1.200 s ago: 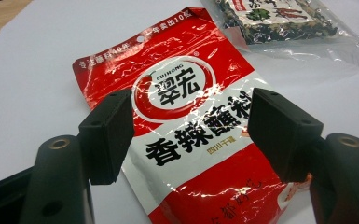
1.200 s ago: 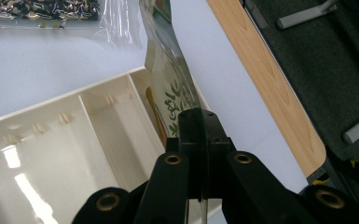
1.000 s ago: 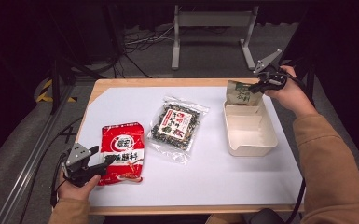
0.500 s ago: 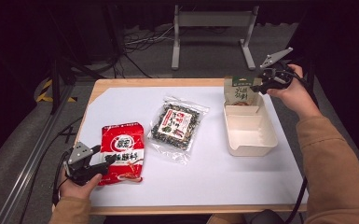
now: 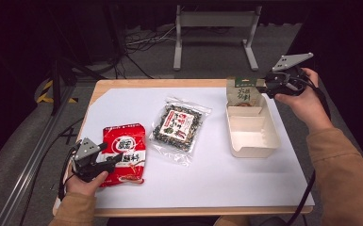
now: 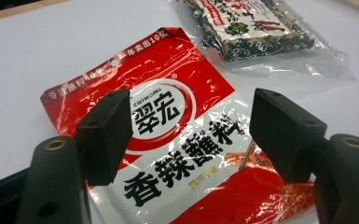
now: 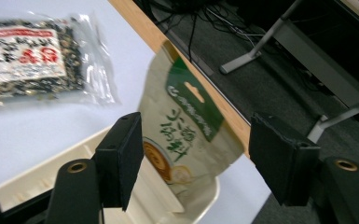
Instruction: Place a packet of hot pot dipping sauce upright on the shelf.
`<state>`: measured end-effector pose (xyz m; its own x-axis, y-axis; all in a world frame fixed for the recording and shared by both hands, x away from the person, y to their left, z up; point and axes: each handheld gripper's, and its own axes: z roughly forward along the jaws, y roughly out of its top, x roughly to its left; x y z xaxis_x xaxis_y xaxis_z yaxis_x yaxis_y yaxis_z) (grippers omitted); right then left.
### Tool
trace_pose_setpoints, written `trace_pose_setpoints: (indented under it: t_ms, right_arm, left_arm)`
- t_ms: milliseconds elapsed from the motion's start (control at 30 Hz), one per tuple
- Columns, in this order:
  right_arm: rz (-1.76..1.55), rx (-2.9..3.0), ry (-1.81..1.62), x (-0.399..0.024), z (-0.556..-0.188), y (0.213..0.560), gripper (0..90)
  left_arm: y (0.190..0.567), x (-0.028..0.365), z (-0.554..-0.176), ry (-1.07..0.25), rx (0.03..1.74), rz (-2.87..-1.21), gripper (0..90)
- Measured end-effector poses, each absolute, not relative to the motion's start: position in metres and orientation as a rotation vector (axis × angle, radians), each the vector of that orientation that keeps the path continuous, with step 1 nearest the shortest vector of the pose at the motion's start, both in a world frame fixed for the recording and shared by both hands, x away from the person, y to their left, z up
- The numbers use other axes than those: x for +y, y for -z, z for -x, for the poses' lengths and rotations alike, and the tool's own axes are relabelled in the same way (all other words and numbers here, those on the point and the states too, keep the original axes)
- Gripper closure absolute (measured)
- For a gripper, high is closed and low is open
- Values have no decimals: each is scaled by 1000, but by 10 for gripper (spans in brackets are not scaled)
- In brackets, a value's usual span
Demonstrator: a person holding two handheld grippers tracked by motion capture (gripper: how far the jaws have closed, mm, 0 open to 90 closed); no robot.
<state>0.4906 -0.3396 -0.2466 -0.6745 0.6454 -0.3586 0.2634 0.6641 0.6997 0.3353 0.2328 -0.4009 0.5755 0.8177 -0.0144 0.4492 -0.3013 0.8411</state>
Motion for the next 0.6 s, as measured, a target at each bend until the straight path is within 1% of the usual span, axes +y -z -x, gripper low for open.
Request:
trace_pose_setpoints:
  t_ms: [167,267,467,600]
  right_arm:
    - [-738,2256,-949,-334,-467,247,336]
    - [-756,2249,-987,-332,-458,248,338]
    - [-830,2211,-1093,-328,-427,254,339]
    - [-859,2195,-1145,-326,-411,259,349]
  left_arm:
    - [398,230,-339,-537,996,-1935,303]
    - [397,230,-341,-535,992,-1938,304]
    - [395,229,-344,-529,983,-1934,303]
    - [393,232,-344,-547,981,-1919,304]
